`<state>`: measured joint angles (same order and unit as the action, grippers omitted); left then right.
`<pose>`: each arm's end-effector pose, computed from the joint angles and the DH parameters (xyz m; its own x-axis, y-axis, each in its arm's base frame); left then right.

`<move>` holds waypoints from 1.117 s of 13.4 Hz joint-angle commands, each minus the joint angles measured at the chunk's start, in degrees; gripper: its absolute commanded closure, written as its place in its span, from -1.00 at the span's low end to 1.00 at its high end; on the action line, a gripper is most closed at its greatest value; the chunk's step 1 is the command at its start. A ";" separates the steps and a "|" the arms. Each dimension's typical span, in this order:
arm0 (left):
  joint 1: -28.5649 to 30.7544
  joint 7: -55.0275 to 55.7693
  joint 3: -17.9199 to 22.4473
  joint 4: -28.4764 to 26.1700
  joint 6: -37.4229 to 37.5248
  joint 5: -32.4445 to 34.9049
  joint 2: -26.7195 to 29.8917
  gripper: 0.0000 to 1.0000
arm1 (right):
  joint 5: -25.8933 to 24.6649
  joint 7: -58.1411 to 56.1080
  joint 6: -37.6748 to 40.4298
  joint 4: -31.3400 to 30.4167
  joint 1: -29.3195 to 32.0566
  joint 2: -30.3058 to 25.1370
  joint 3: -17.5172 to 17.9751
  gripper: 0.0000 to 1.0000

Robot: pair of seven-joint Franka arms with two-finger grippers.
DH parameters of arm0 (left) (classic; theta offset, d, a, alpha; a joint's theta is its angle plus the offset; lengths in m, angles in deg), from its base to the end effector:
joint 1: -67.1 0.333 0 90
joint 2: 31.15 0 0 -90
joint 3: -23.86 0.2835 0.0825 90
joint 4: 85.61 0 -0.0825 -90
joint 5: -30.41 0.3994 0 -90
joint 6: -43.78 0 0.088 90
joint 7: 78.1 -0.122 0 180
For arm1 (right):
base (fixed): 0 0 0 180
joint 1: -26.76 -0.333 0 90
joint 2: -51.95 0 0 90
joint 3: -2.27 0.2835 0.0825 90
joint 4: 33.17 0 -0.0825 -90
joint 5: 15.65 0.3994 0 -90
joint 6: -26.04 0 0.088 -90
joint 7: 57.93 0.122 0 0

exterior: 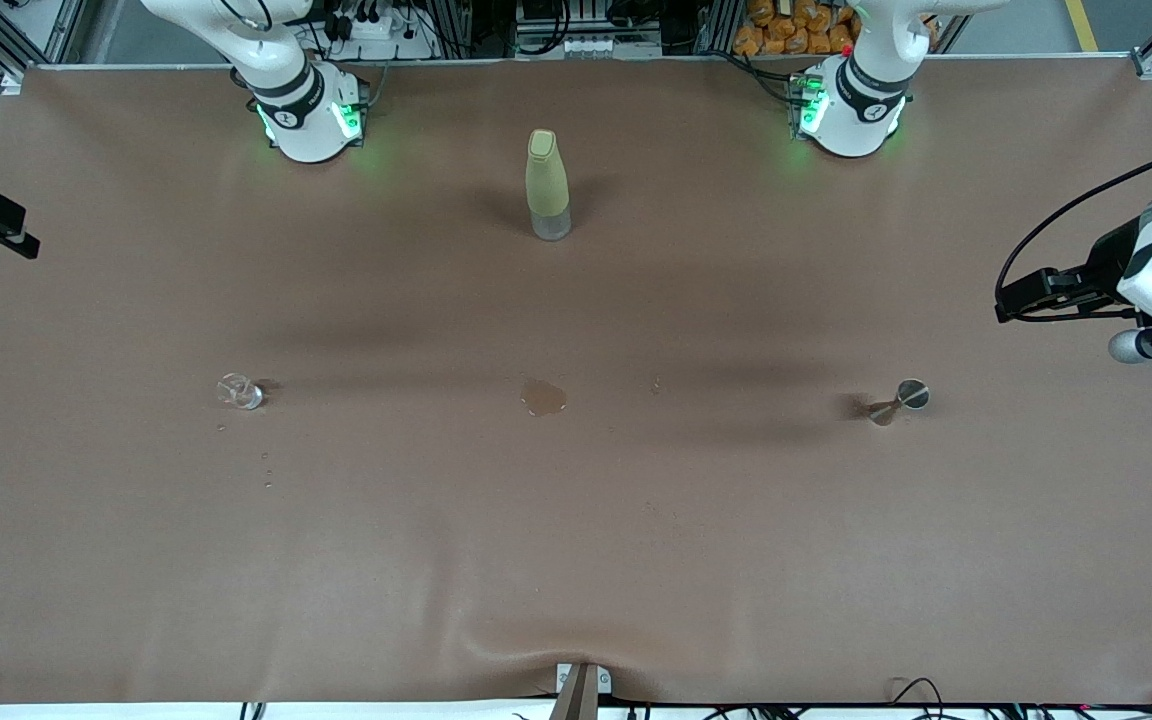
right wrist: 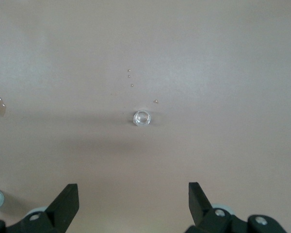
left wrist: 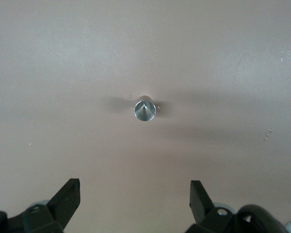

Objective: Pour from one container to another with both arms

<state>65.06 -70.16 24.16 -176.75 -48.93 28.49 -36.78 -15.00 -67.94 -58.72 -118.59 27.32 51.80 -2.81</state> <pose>0.5950 -0.0221 0.5140 0.9912 0.1096 -0.0747 0.1116 -0.9935 0.0227 0.5573 -0.0536 0.6091 0.9970 0.0772 -0.0068 0.0771 -0.9969 -0.0129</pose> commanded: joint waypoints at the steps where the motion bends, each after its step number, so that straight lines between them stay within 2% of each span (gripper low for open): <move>1: -0.33 -0.47 0.14 0.00 -0.37 0.07 0.10 -1.00 | -1.27 0.35 0.56 -0.27 0.05 -0.29 0.25 -1.00; 5: -0.42 -0.47 0.14 0.00 -0.37 0.25 0.01 -1.00 | -1.18 0.61 3.72 -0.01 0.58 -0.11 -0.02 -1.00; 9: -0.42 -0.47 0.14 0.00 -0.37 0.25 0.01 -1.00 | -1.53 -1.40 3.64 -0.27 -0.38 -0.02 0.25 -1.00; 13: -0.42 -0.56 0.14 0.00 -0.37 0.25 0.10 -1.00 | 3.74 -2.63 1.27 -0.45 1.01 1.90 0.07 -1.00; 15: -0.33 -0.56 0.14 0.00 -0.37 0.25 0.01 -1.00 | 4.96 -12.95 -0.30 -0.45 2.15 3.57 -0.01 -1.00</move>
<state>64.96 -70.16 24.12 -176.76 -48.93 28.49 -36.86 -12.26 -73.02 -57.70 -119.22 27.67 53.74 -2.83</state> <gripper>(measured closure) 0.000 0.000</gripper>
